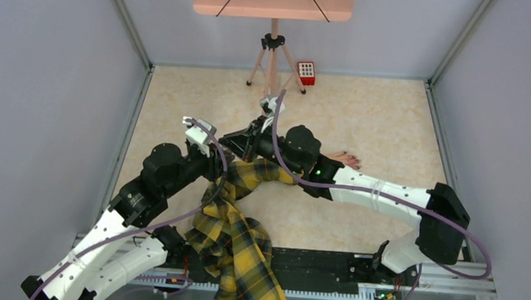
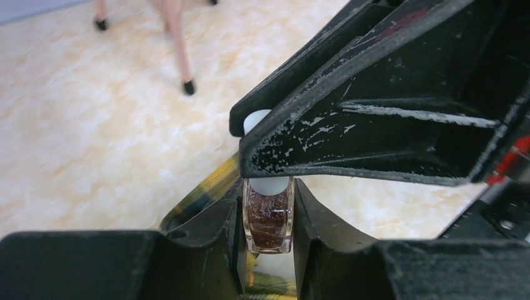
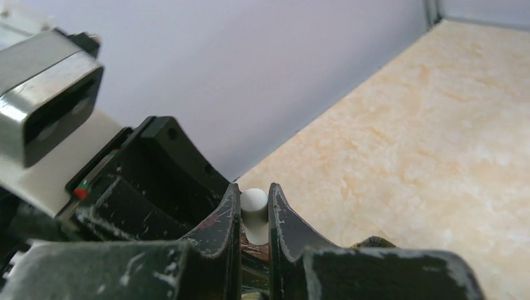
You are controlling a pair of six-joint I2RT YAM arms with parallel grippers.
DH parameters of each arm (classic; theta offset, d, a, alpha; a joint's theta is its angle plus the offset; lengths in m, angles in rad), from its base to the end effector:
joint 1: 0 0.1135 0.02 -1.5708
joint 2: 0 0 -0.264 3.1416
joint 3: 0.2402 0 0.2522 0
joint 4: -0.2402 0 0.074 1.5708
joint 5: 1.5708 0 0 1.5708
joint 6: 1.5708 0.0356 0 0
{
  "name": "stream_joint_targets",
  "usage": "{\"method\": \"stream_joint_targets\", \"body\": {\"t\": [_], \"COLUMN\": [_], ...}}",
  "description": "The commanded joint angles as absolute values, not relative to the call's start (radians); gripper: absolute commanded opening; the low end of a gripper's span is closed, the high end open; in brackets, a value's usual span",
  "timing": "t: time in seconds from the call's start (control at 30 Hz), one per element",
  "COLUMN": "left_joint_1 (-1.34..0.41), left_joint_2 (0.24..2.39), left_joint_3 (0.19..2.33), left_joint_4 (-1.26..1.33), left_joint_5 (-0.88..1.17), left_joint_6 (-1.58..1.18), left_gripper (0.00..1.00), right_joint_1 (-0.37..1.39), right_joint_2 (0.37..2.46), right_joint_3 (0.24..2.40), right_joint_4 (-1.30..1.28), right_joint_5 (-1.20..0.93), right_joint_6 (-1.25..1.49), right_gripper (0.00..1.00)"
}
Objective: Paint the nails
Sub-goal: Screw the nail polish bottle.
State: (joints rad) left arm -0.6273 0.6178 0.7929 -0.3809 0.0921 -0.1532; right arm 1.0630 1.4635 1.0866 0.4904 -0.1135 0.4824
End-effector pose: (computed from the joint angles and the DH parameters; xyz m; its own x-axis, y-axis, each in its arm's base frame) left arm 0.1136 -0.0864 0.3458 -0.2638 0.0036 -0.9646 0.6244 0.7628 -0.1679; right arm 0.1668 0.3080 0.3540 -0.3794 0.2662 -0.8861 -0.8431 0.2950 0.4496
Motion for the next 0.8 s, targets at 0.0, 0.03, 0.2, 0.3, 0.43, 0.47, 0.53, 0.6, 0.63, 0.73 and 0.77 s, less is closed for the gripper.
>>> {"method": "stream_joint_targets", "body": {"t": [0.0, 0.03, 0.2, 0.3, 0.43, 0.47, 0.53, 0.6, 0.63, 0.73, 0.77], "left_joint_1": [-0.629, -0.629, -0.629, -0.629, -0.63, -0.629, -0.629, -0.629, -0.629, -0.628, -0.628], "left_joint_2": [0.631, 0.631, 0.631, 0.635, 0.63, 0.626, 0.617, 0.612, 0.616, 0.627, 0.626], "left_joint_3": [0.805, 0.805, 0.808, 0.812, 0.811, 0.808, 0.8, 0.794, 0.799, 0.808, 0.805], "left_joint_4": [-0.294, -0.297, -0.308, -0.313, -0.308, -0.301, -0.282, -0.263, -0.263, -0.26, -0.249], "left_joint_5": [-0.154, -0.168, -0.207, -0.209, -0.171, -0.143, -0.041, 0.077, 0.12, 0.22, 0.263], "left_joint_6": [-0.117, -0.117, -0.118, -0.114, -0.108, -0.103, -0.092, -0.084, -0.082, -0.083, -0.082], "left_gripper": [0.0, 0.0, 0.0, 0.0, 0.0, 0.0, 0.0, 0.0, 0.0, 0.0, 0.0], "right_joint_1": [1.142, 1.151, 1.193, 1.209, 1.21, 1.21, 1.21, 1.209, 1.209, 1.207, 1.204], "right_joint_2": [1.549, 1.561, 1.61, 1.622, 1.603, 1.589, 1.541, 1.463, 1.431, 1.334, 1.306], "right_joint_3": [1.18, 1.194, 1.257, 1.27, 1.257, 1.247, 1.209, 1.16, 1.141, 1.099, 1.087], "right_joint_4": [0.28, 0.275, 0.263, 0.276, 0.314, 0.32, 0.339, 0.363, 0.36, 0.318, 0.301], "right_joint_5": [0.091, 0.126, 0.288, 0.364, 0.372, 0.379, 0.412, 0.459, 0.492, 0.57, 0.584], "right_joint_6": [0.621, 0.632, 0.635, 0.631, 0.611, 0.596, 0.549, 0.482, 0.454, 0.375, 0.355], "right_gripper": [0.0, 0.0, 0.0, 0.0, 0.0, 0.01, 0.21, 0.5, 0.6, 0.74, 0.76]}}
